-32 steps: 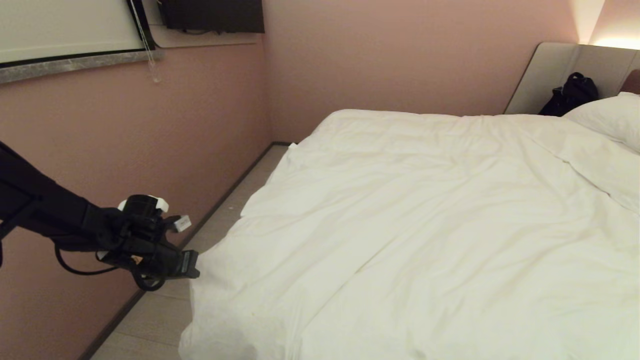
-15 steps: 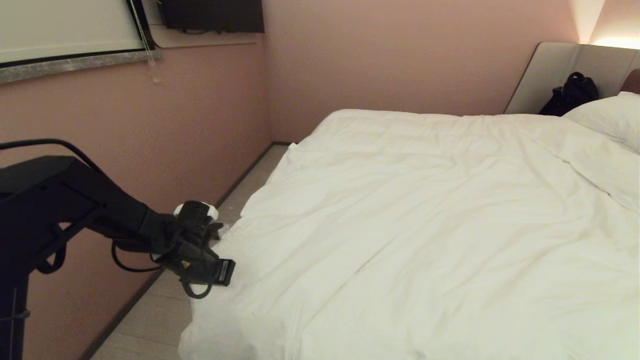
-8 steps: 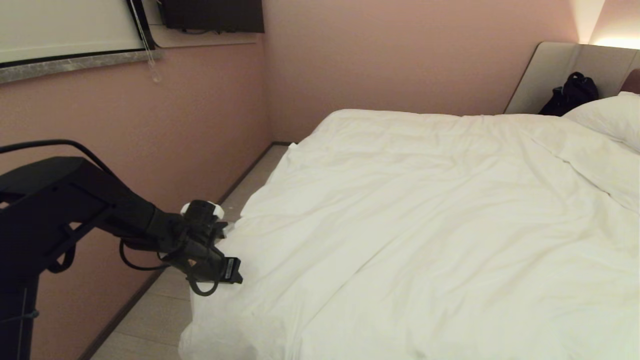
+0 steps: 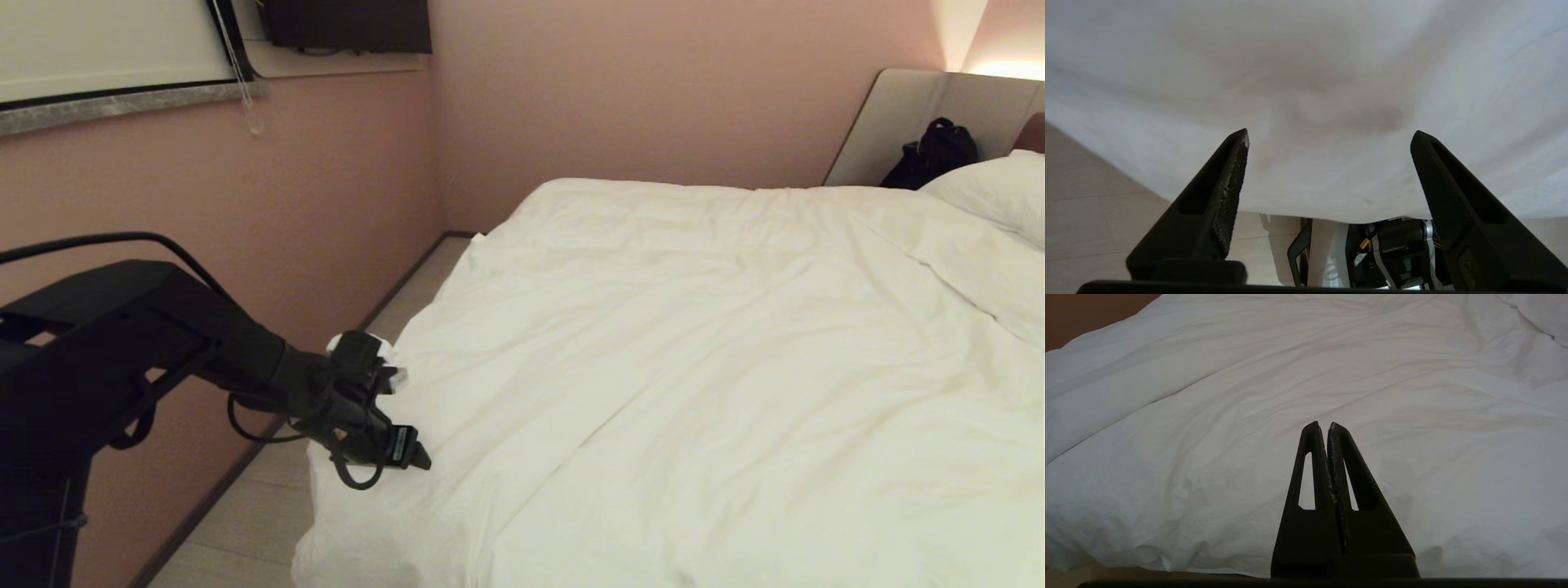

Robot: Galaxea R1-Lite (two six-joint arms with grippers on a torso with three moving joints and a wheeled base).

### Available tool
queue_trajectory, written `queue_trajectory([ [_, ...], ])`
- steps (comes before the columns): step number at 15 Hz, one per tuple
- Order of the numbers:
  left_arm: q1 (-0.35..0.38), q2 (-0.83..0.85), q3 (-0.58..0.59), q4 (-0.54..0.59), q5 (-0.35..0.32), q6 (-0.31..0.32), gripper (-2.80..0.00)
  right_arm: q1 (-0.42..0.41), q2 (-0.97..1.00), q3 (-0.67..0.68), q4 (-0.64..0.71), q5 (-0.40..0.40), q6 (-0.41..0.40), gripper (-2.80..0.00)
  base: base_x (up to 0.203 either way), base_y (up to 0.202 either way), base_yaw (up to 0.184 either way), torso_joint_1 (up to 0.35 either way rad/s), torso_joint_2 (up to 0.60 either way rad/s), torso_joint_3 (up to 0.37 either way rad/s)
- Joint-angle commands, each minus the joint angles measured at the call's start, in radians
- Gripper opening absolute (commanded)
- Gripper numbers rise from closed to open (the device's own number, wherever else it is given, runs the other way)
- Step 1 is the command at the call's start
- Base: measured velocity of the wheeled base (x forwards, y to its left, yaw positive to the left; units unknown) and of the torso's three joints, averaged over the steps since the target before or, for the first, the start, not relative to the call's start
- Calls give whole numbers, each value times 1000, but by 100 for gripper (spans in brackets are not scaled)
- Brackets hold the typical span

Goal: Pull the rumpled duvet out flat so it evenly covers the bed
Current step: Flatten the corners of the folded blanket

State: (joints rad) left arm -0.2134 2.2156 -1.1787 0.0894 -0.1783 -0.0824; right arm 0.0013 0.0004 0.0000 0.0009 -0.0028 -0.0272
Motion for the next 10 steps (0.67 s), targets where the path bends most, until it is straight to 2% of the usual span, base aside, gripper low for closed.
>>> queue_trajectory([
  [1, -11, 6, -12, 1, -1, -5, 0, 0, 0, 0, -1, 0, 0, -280, 0, 0, 0, 0, 0, 0],
  [7, -69, 37, -26, 0, 14, 2, 0, 0, 0, 0, 0, 0, 0, -280, 0, 0, 0, 0, 0, 0],
  [10, -88, 73, -52, -2, 148, -2, 0, 0, 0, 0, -1, 0, 0, -280, 0, 0, 0, 0, 0, 0],
])
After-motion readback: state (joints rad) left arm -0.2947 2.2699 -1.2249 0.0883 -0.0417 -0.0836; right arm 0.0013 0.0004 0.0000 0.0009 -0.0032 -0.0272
